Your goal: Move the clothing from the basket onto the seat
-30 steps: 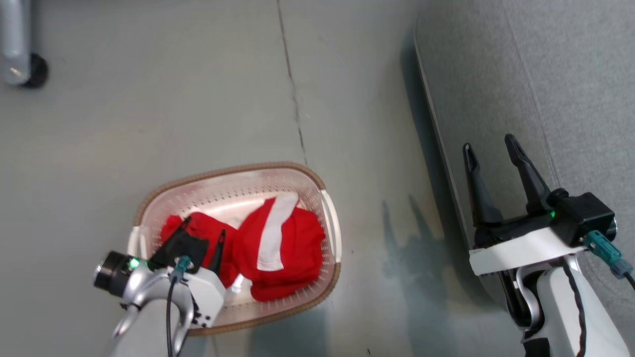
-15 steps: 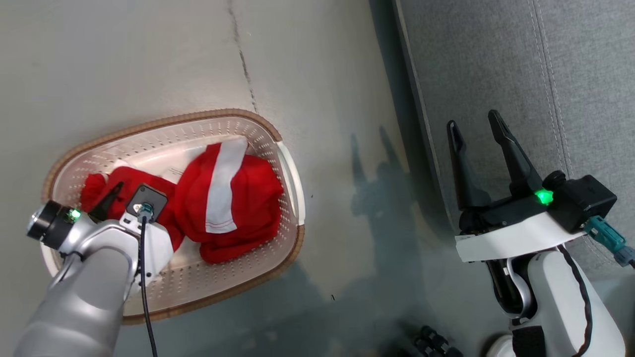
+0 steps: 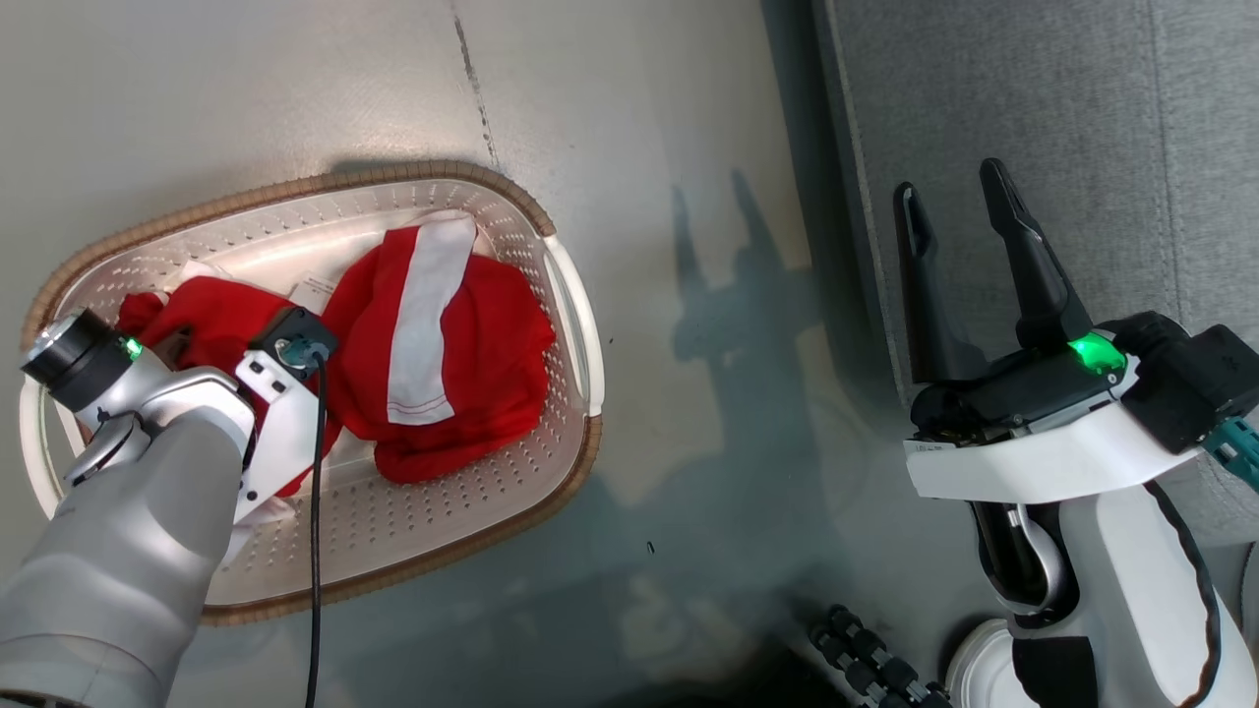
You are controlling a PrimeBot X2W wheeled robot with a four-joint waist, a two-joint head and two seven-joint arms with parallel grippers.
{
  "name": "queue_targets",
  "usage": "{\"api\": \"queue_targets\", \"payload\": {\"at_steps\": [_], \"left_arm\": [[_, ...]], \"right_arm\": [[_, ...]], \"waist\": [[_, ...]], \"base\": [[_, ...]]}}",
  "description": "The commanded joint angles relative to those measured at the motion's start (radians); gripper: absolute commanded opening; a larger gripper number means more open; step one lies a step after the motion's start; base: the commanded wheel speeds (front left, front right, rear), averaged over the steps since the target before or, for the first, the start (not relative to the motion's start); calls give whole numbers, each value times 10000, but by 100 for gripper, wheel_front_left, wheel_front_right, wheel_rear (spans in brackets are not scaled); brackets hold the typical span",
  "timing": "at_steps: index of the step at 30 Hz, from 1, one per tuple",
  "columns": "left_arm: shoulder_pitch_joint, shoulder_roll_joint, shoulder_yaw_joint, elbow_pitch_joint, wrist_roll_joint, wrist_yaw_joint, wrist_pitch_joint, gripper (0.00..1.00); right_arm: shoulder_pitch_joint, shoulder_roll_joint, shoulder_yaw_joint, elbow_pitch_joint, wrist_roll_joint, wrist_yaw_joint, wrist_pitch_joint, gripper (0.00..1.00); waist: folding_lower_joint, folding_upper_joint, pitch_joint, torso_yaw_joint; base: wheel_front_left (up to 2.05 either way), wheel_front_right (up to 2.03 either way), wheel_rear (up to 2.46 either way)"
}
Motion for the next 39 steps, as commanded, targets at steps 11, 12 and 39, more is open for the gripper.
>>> {"api": "queue_targets", "payload": {"at_steps": [11, 12, 39], "left_arm": [[-951, -8, -698, 37, 365, -627, 1056, 100], [-1022, 6, -838, 41, 485, -688, 1136, 100], [-876, 471, -974, 99, -251, -881, 2091, 0]], "right_arm": [[-358, -38, 323, -314, -161, 19, -59, 100], [-372, -36, 345, -332, -160, 19, -60, 100], [-594, -38, 647, -263, -167, 19, -60, 100]], "waist": [[0, 0, 1076, -175], [0, 0, 1165, -201], [0, 0, 1316, -540]], "base": [[0, 0, 0], [0, 0, 0], [0, 0, 0]]}}
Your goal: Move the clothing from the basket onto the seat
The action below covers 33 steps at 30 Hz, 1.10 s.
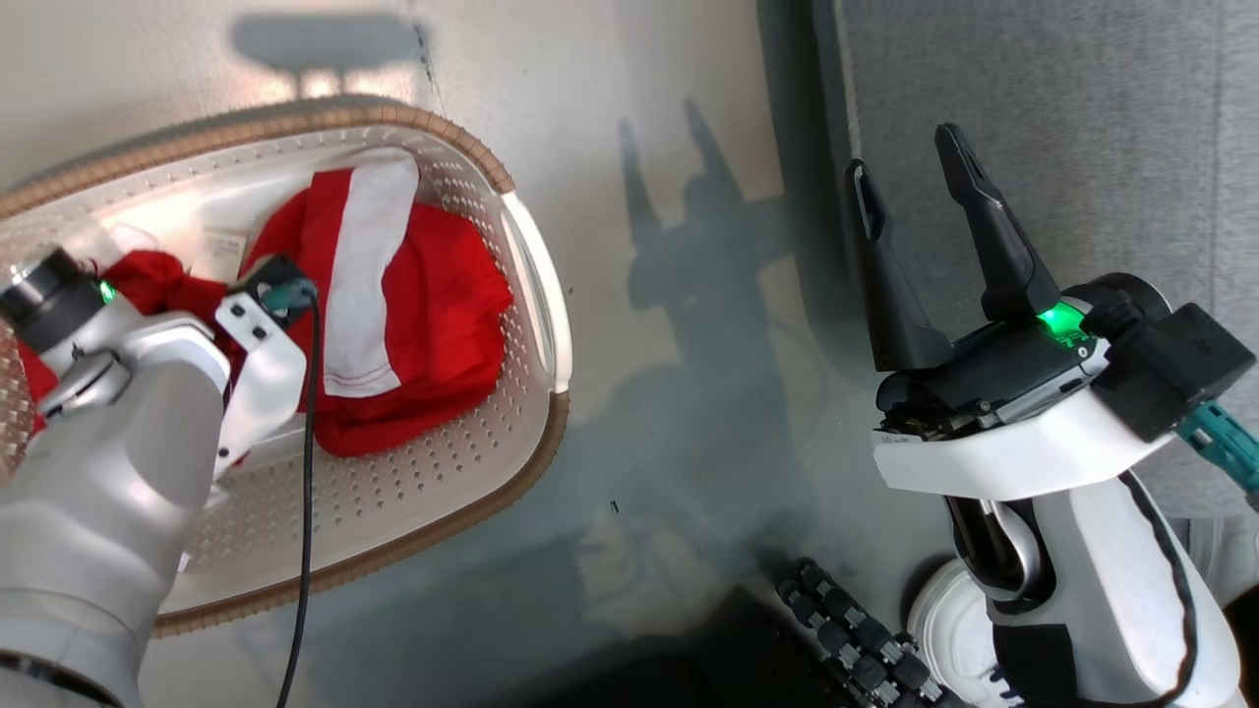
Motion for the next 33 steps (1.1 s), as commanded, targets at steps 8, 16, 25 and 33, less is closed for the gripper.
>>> {"api": "queue_targets", "payload": {"at_steps": [8, 16, 25, 33], "left_arm": [[872, -633, -172, 73, -232, 207, -529, 0], [1553, -1538, 190, 74, -1028, 227, -1705, 0], [2188, -2079, 652, 9, -2024, 55, -3442, 0], [2759, -2189, 1126, -858, -3153, 33, -5604, 0]], "right_arm": [[98, -41, -227, 551, -837, 19, -59, 100], [480, -49, -560, 1095, -1677, 19, -60, 100], [1279, -56, -1003, 1700, -2231, 18, -59, 100], [2028, -57, -1027, 2008, -2054, 18, -59, 100]], "waist": [[0, -1, -1593, 566], [0, -1, -3570, 1488], [0, -1, -5760, 2568], [0, -1, -7348, 3141]], "base": [[0, 0, 0], [0, 0, 0], [0, 0, 0], [0, 0, 0]]}}
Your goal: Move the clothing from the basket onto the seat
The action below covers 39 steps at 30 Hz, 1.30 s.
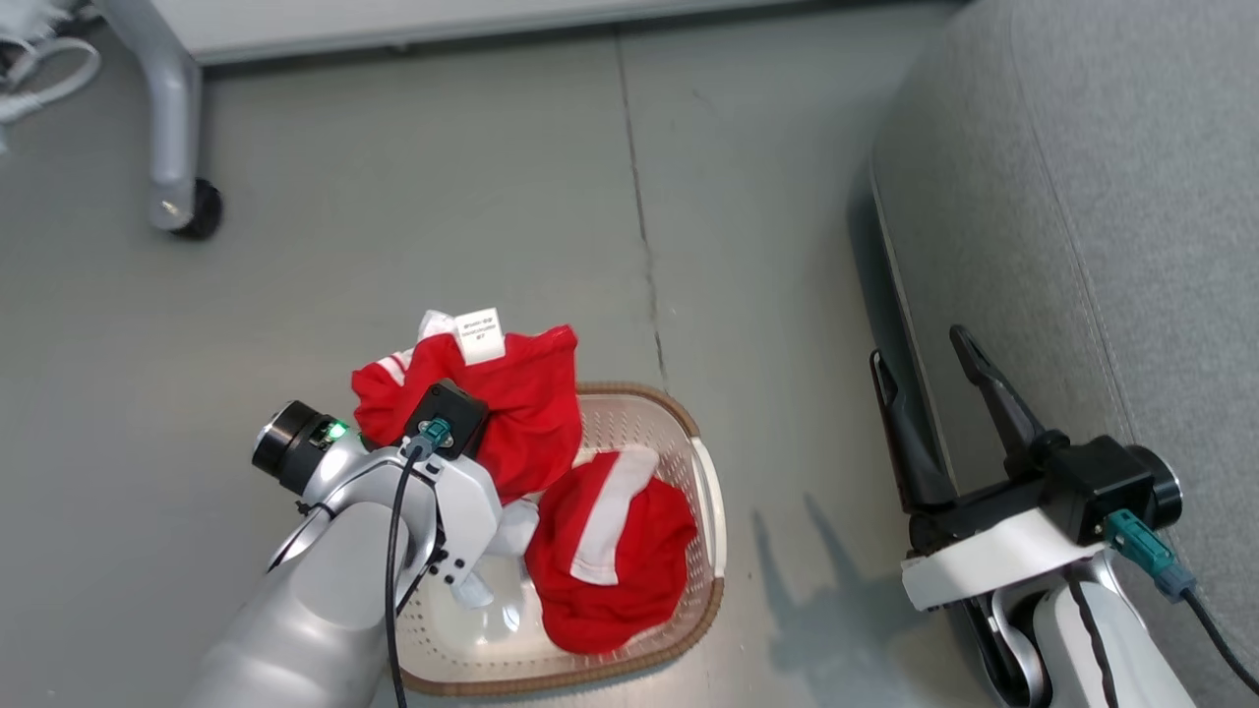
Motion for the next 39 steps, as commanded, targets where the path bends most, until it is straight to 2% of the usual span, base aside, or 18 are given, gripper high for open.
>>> {"api": "queue_targets", "payload": {"at_steps": [1, 4, 7, 12, 19, 26, 29, 33, 39], "left_arm": [[184, 14, 76, -424, -297, -38, -204, 0], [435, 6, 141, -1609, -875, -81, -353, 0], [758, 10, 330, -3389, -1265, 90, -363, 0], [1385, 23, 978, -5998, -1404, 257, -351, 0], [2177, 51, 1932, -9085, -1058, 165, -352, 0], [2804, 28, 2560, -11826, -901, -259, -352, 0], [3064, 24, 2652, -12638, -1052, -375, -352, 0], [3325, 13, 2248, -13275, -1356, -503, -352, 0], [3579, 17, 1512, -13088, -1251, -685, -352, 0]], "right_arm": [[187, -78, 3, 41, 67, 16, -59, 100], [427, -78, 25, 131, 86, 16, -59, 100], [628, -78, 49, 202, 43, 16, -59, 100], [933, -75, 62, 271, -37, 16, -59, 100], [1195, -75, 75, 292, -91, 16, -59, 100], [1370, -74, 88, 316, -68, 16, -59, 100], [1388, -74, 113, 324, -78, 16, -59, 100], [1436, -74, 80, 349, -76, 16, -59, 100], [1422, -74, 153, 433, -79, 16, -59, 100]], "waist": [[0, 0, -963, 584], [0, 0, -1436, 702], [0, 0, -1835, 786], [0, 0, -2364, 848], [0, 0, -2693, 819], [0, 0, -2811, 795], [0, 0, -2861, 781], [0, 0, -2920, 783], [0, 0, -3014, 725]], "base": [[0, 0, 0], [0, 0, 0], [0, 0, 0], [0, 0, 0], [0, 0, 0], [0, 0, 0], [0, 0, 0], [0, 0, 0], [0, 0, 0]]}}
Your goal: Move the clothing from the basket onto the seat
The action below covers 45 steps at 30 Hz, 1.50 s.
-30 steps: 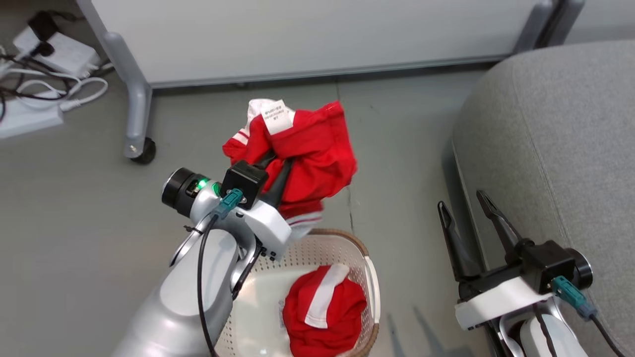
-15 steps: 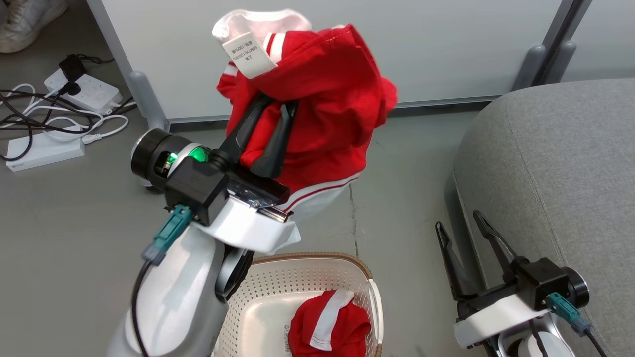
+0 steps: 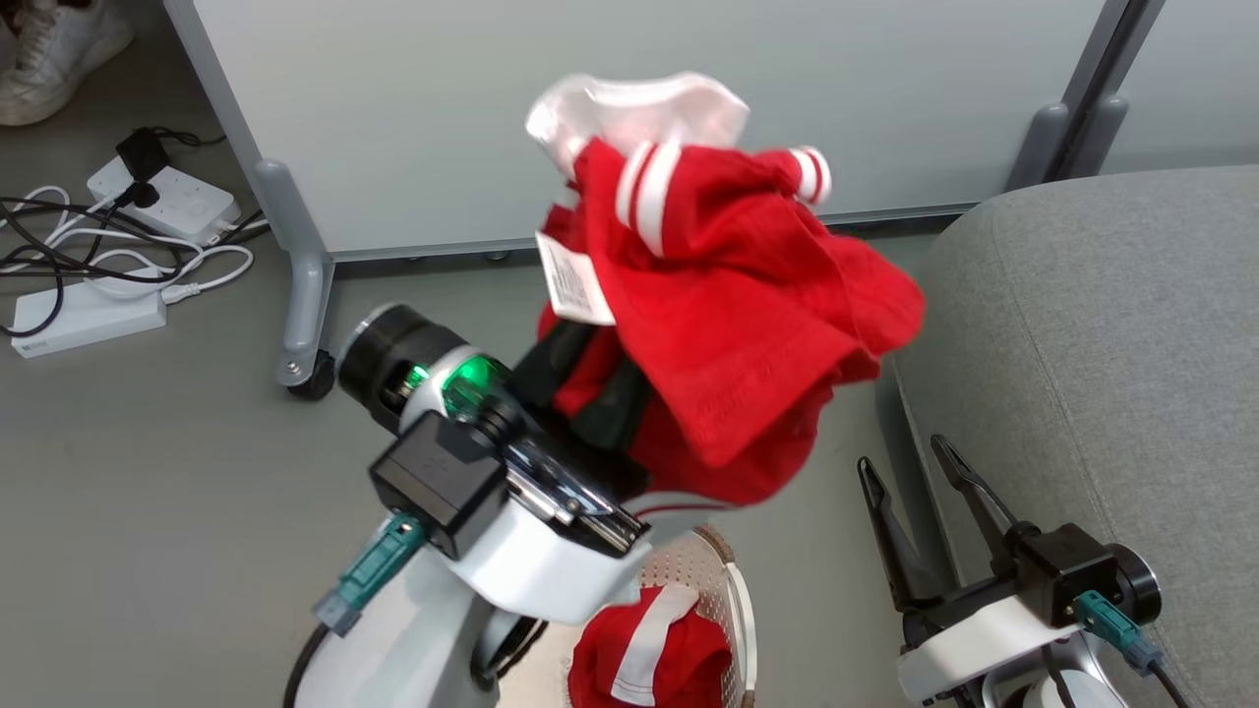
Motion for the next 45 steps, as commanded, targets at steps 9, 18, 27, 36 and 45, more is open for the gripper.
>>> {"api": "queue_targets", "payload": {"at_steps": [9, 18, 27, 36, 45], "left_arm": [[216, 26, -645, 349, -187, -144, -15, 0], [118, 26, -619, 450, -138, -183, -15, 0], [180, 22, -225, 507, 47, -224, -15, 0], [82, 25, -5, 594, 119, -247, -15, 0], [7, 22, -245, 706, 183, -239, -15, 0]], "right_arm": [[32, -66, 72, 22, 96, 16, -61, 100], [-48, -66, 48, -30, 154, 16, -61, 100], [187, -441, 209, -526, 350, 10, -61, 100], [315, -1604, 2044, -2281, 1490, 10, -61, 100], [-129, -2765, 3433, -3945, 2116, 10, -61, 100]], "waist": [[0, 0, -100, -139], [0, 0, -55, -179], [0, 0, 42, -285], [0, 0, 96, -382], [0, 0, 180, -388]], "base": [[0, 0, 0], [0, 0, 0], [0, 0, 0], [0, 0, 0], [0, 0, 0]]}}
